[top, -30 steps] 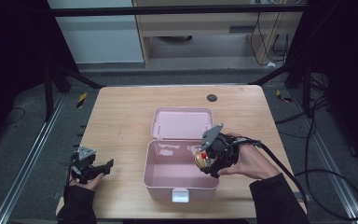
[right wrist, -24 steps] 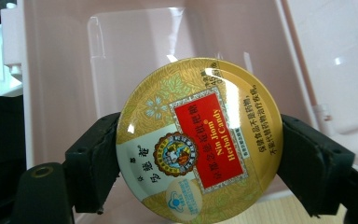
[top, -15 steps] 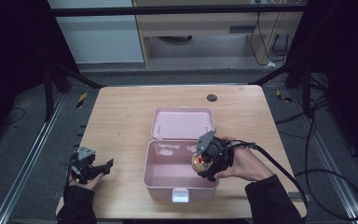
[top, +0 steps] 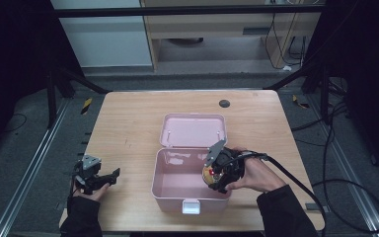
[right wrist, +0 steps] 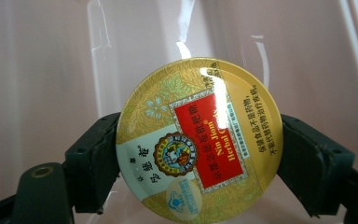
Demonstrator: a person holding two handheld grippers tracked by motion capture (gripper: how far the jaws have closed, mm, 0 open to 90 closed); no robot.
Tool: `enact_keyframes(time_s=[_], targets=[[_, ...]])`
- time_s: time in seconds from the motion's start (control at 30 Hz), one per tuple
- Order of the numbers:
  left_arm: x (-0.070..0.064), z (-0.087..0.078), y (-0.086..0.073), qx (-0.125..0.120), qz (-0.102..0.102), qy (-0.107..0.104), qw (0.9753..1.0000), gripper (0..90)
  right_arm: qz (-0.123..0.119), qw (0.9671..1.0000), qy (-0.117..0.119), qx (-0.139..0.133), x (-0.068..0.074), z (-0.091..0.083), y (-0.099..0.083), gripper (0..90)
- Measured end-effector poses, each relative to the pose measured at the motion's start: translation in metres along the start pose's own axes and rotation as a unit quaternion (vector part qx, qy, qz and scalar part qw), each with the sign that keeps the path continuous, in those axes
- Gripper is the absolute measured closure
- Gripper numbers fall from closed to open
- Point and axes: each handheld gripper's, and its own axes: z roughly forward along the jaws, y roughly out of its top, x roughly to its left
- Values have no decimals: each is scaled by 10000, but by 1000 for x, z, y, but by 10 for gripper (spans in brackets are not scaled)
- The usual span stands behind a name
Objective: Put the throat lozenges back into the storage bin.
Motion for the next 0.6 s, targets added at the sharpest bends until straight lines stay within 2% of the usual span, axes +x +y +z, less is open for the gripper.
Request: enact_keyframes(time_s=[0.6], targets=[[0,0,0,9,4,-8,10000,214,-38,9993,62,374,1,12,-1,204]])
